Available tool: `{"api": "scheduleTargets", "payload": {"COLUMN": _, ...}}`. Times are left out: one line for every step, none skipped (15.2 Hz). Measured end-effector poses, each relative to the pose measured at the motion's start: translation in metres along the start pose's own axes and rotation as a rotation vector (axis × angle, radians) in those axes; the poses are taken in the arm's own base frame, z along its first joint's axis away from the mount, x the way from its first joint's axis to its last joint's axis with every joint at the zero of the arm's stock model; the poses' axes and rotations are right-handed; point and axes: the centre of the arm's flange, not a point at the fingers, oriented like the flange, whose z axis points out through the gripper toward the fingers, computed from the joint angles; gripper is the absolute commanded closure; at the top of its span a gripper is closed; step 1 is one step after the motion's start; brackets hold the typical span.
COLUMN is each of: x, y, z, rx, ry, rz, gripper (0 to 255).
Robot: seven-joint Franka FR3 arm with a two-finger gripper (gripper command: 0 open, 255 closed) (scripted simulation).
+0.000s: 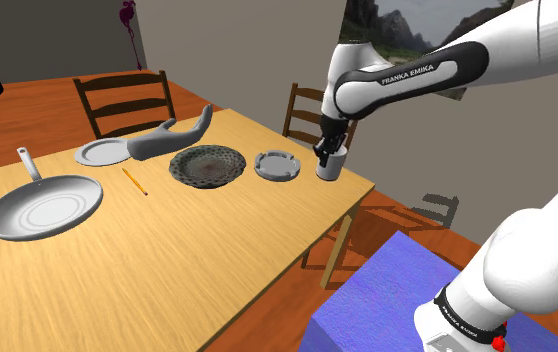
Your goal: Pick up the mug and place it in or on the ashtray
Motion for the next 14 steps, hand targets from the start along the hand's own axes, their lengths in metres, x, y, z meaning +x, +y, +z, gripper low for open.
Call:
{"api": "scheduleTargets", "payload": {"x": 0.0, "y": 0.001, "z": -0.005, "rx": 0.0, "ry": 0.0, "rz": 0.0, "gripper": 255}}
{"api": "scheduleTargets", "payload": {"x": 0.002, "y": 0.001, "z": -0.01, "rx": 0.0, "ry": 0.0, "rz": 0.0, "gripper": 255}}
{"api": "scheduleTargets", "payload": {"x": 0.001, "y": 0.001, "z": -0.016, "rx": 0.0, "ry": 0.0, "rz": 0.0, "gripper": 255}}
{"api": "scheduleTargets", "payload": {"x": 0.001, "y": 0.002, "z": -0.019, "rx": 0.0, "ry": 0.0, "rz": 0.0, "gripper": 255}}
{"api": "scheduleTargets", "payload": {"x": 0.007, "y": 0.001, "z": -0.022, "rx": 0.0, "ry": 0.0, "rz": 0.0, "gripper": 255}}
{"api": "scheduleTargets", "payload": {"x": 0.017, "y": 0.002, "z": -0.025, "rx": 0.0, "ry": 0.0, "rz": 0.0, "gripper": 255}}
{"api": "scheduleTargets", "payload": {"x": 0.027, "y": 0.002, "z": -0.028, "rx": 0.0, "ry": 0.0, "rz": 0.0, "gripper": 255}}
{"api": "scheduleTargets", "payload": {"x": 0.039, "y": 0.002, "z": -0.029, "rx": 0.0, "ry": 0.0, "rz": 0.0, "gripper": 255}}
{"api": "scheduleTargets", "payload": {"x": 0.053, "y": 0.0, "z": -0.029, "rx": 0.0, "ry": 0.0, "rz": 0.0, "gripper": 255}}
{"api": "scheduleTargets", "payload": {"x": 0.066, "y": -0.002, "z": -0.03, "rx": 0.0, "ry": 0.0, "rz": 0.0, "gripper": 255}}
{"api": "scheduleTargets", "payload": {"x": 0.078, "y": -0.004, "z": -0.028, "rx": 0.0, "ry": 0.0, "rz": 0.0, "gripper": 255}}
{"api": "scheduleTargets", "payload": {"x": 0.091, "y": -0.006, "z": -0.028, "rx": 0.0, "ry": -0.001, "rz": 0.0, "gripper": 255}}
{"api": "scheduleTargets", "payload": {"x": 0.105, "y": -0.004, "z": -0.031, "rx": 0.0, "ry": -0.001, "rz": -0.001, "gripper": 255}}
{"api": "scheduleTargets", "payload": {"x": 0.117, "y": -0.006, "z": -0.035, "rx": 0.0, "ry": -0.001, "rz": 0.0, "gripper": 255}}
